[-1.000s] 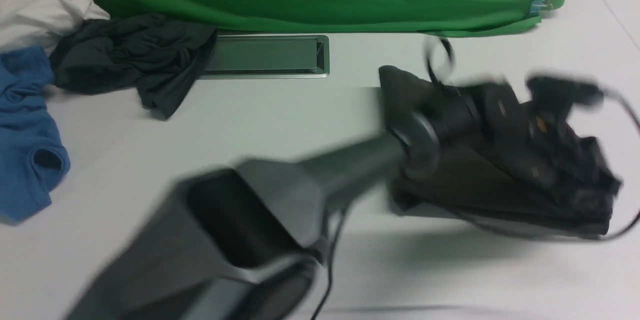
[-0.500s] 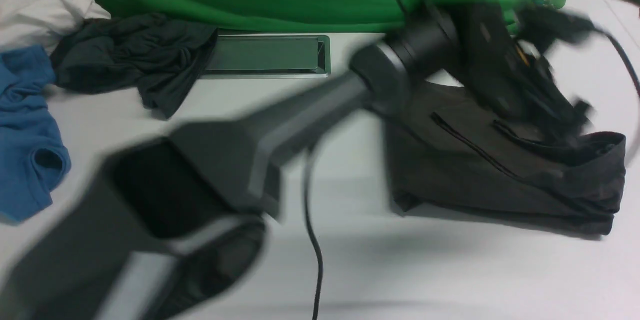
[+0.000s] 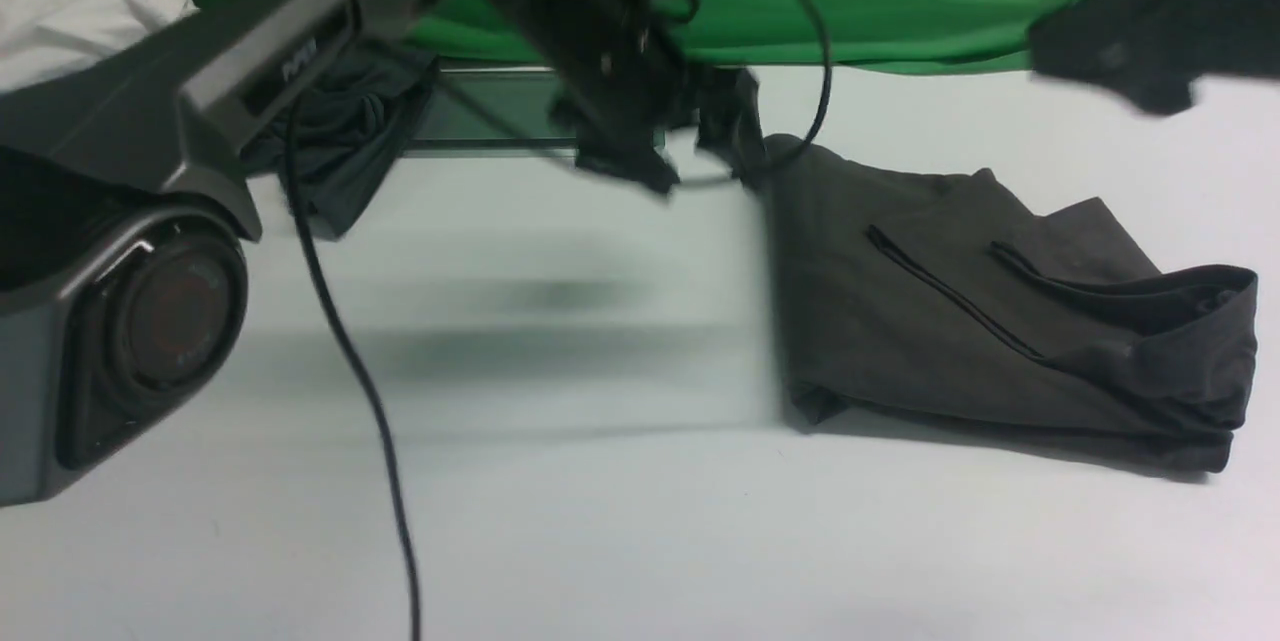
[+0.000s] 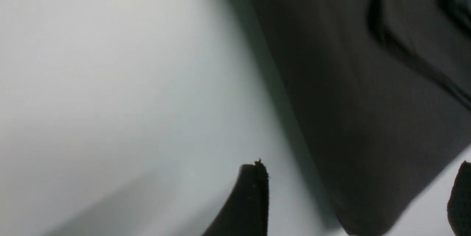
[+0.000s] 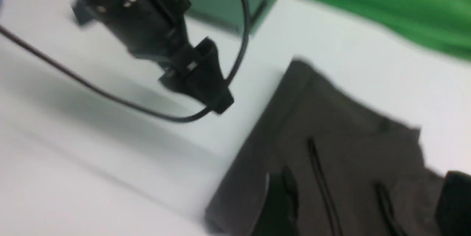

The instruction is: Fold a long-sleeved shirt on a white desktop.

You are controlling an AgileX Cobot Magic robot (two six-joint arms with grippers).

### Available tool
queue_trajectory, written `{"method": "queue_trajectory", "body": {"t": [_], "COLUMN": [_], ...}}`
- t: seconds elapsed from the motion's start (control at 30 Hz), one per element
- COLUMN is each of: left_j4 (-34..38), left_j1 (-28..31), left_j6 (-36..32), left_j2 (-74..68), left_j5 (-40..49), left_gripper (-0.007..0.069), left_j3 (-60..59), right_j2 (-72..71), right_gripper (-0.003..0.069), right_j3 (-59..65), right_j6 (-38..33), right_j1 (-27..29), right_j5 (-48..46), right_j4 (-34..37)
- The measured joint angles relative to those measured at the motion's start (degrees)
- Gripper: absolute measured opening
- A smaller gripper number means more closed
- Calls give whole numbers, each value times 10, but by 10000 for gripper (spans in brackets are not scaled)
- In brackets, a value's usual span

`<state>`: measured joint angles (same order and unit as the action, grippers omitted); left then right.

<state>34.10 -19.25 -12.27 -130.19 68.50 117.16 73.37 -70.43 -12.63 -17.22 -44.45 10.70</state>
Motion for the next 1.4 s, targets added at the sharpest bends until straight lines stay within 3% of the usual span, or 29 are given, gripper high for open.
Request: {"method": "queue_trajectory", "body": {"t": [0.27,0.47,0.63,0.73,0.87,1.0,1.07,1.4], "left_j4": [89,122,209,222,209,195,195,130], "left_j1": [-23,-36,-41,-40,-35,-18,-9,58], "left_j6": [-38,-56,-103,-111,-117,-133,-135,-164], "left_j2": [-7,-37,-58,-63,-65,-72,-73,-23], "left_j5": [-122,-150,-156,-152,-136,-106,-95,-28], "left_gripper": [692,692,690,636,472,139,85,82], "left_j3": [-115,-119,-118,-118,-118,-118,-118,-160], "right_j2": [68,92,110,117,118,118,118,118], "right_gripper": [519,519,521,521,521,521,521,521], "right_j3": [0,0,0,0,0,0,0,0], "right_j6": [1,2,2,2,2,4,5,3], "right_j1": [0,0,0,0,0,0,-2,-67], "right_j5": [-1,0,0,-3,-5,-6,-6,1], "right_j4": [-3,-3,-4,-5,-5,-1,9,26]}}
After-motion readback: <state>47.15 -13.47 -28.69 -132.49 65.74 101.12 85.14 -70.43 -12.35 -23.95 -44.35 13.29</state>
